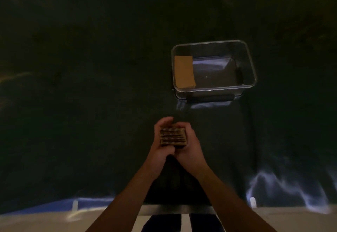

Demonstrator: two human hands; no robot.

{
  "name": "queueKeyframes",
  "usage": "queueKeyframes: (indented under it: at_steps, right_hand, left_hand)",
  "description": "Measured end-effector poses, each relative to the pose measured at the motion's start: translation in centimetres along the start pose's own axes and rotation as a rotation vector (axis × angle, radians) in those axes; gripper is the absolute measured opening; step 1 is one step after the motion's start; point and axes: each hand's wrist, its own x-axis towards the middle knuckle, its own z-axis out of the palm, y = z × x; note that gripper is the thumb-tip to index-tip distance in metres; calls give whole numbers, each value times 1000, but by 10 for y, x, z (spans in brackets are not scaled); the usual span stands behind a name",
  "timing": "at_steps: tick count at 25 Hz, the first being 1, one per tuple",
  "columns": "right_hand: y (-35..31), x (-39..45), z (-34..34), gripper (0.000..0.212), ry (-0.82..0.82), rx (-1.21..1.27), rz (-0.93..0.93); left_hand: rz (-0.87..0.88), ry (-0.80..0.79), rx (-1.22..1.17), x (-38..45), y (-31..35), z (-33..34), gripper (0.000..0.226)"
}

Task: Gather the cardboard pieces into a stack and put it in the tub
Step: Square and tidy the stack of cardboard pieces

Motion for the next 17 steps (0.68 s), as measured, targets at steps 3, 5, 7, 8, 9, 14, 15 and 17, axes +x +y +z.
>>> queueKeyframes:
  at_steps: [3, 5, 7, 8, 9, 14, 15, 17]
  right_hand:
    - [0, 3, 14, 62, -24, 14, 25]
    - [2, 3, 20, 60, -21, 31, 36]
    - [4, 3, 21, 61, -14, 31, 36]
    - [4, 3, 21, 62, -13, 32, 39]
    - [2, 3, 20, 63, -9, 34, 42]
    - [1, 5, 22, 60, 7, 93, 53]
    - [-1, 5, 22, 56, 0, 106, 64]
    - [-4, 6, 22, 50, -7, 117, 78]
  left_hand:
    - [-4, -19, 2, -3, -4, -10, 87]
    - [-23, -41, 52, -6, -3, -15, 89]
    - [-30, -63, 169, -9, 2, -21, 95]
    - [-6, -70, 240, -11, 8, -22, 97]
    - [64, -63, 306, -14, 13, -24, 97]
    - [641, 203, 1012, -37, 34, -7, 95]
    - [619, 150, 1193, -38, 31, -2, 94]
    - [530, 23, 1459, -37, 24, 1, 89]
